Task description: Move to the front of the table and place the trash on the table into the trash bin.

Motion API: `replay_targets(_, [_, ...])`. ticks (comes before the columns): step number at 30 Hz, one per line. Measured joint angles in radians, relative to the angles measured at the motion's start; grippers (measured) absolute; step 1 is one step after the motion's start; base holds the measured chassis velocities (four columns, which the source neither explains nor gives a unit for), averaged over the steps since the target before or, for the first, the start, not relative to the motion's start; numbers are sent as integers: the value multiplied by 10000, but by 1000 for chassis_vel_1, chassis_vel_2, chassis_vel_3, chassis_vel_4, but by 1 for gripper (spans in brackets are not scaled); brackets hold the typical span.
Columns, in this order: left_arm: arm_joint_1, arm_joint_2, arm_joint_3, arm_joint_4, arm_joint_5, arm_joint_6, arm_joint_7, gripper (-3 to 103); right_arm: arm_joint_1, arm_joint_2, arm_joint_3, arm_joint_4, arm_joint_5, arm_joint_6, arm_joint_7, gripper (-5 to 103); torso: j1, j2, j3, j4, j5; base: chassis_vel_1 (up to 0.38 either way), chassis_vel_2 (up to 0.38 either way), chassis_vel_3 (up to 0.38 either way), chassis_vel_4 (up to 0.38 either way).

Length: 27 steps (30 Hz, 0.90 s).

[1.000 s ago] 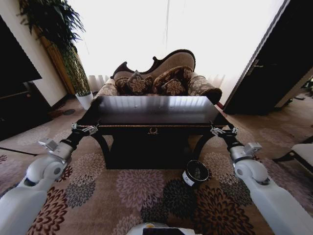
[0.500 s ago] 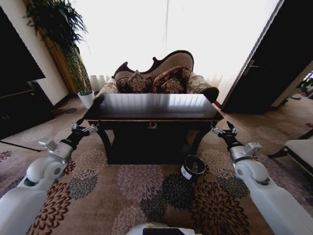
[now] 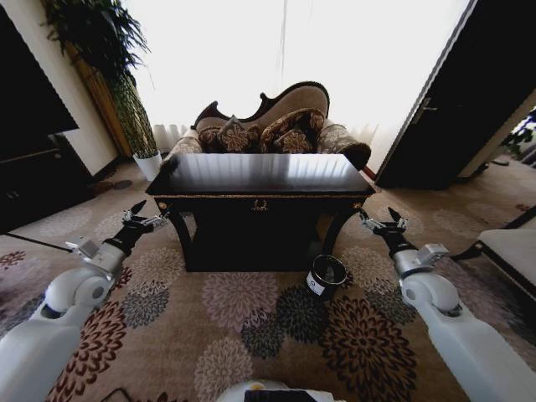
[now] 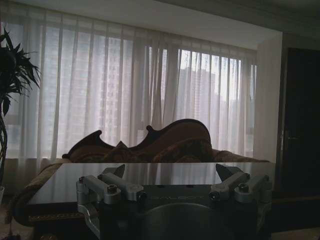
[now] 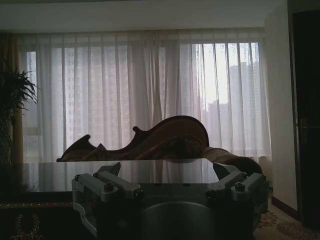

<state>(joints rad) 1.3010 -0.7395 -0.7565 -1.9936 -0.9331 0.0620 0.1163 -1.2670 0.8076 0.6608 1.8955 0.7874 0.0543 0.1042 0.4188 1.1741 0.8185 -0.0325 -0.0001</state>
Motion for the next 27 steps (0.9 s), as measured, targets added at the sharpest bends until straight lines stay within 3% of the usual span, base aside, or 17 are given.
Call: replay_targets(27, [0, 0, 0, 0, 0, 0, 0, 100, 0, 0, 0, 0, 0, 0, 0, 100, -2, 3, 0, 0, 1, 141, -142, -138, 146])
